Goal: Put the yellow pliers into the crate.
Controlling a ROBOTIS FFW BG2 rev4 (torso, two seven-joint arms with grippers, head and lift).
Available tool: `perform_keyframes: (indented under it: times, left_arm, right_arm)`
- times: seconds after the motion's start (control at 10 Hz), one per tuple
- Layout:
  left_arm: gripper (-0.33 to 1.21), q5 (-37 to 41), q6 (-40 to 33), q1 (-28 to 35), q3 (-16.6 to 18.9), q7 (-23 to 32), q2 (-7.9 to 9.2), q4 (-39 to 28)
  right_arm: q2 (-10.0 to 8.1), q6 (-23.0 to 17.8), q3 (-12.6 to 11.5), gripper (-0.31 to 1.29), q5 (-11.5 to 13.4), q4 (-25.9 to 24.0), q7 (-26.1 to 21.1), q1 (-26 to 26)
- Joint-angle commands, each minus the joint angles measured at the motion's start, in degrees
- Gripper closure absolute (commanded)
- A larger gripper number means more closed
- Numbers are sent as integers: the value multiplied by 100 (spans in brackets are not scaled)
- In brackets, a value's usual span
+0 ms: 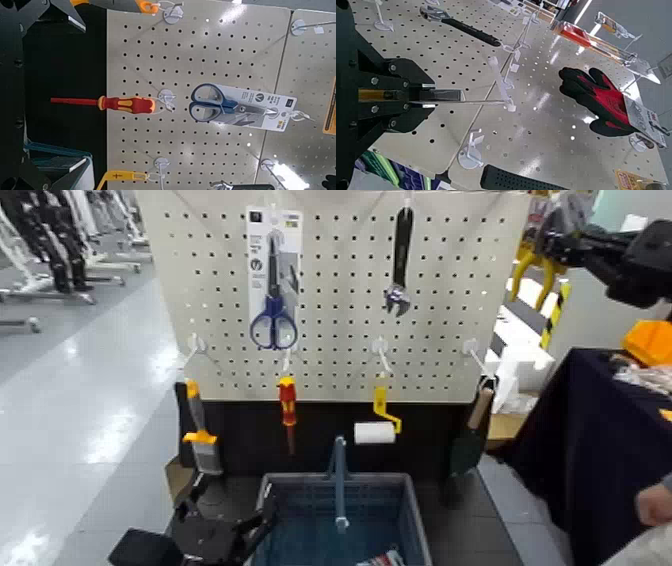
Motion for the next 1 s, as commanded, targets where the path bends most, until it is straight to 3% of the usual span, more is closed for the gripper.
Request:
perform_keyframes:
  times: [0.1, 0.5, 0.8, 1.0]
  left_arm:
    - [14, -7, 61, -56, -57, 18, 44, -14]
    - [14, -7, 158, -153, -171, 132, 185, -23]
    - [14, 11, 176, -179, -338, 422, 422, -23]
    - [14, 37, 184, -188, -408, 502, 492, -23]
  right_arm:
    - [197, 205, -327, 114, -113, -601, -58, 534]
    - [751, 416, -713, 114, -236, -1339, -120, 1518]
    - [1243, 425, -661, 114, -333, -1357, -111, 2221]
    - [1445, 425, -502, 114, -438, -1225, -137, 2546]
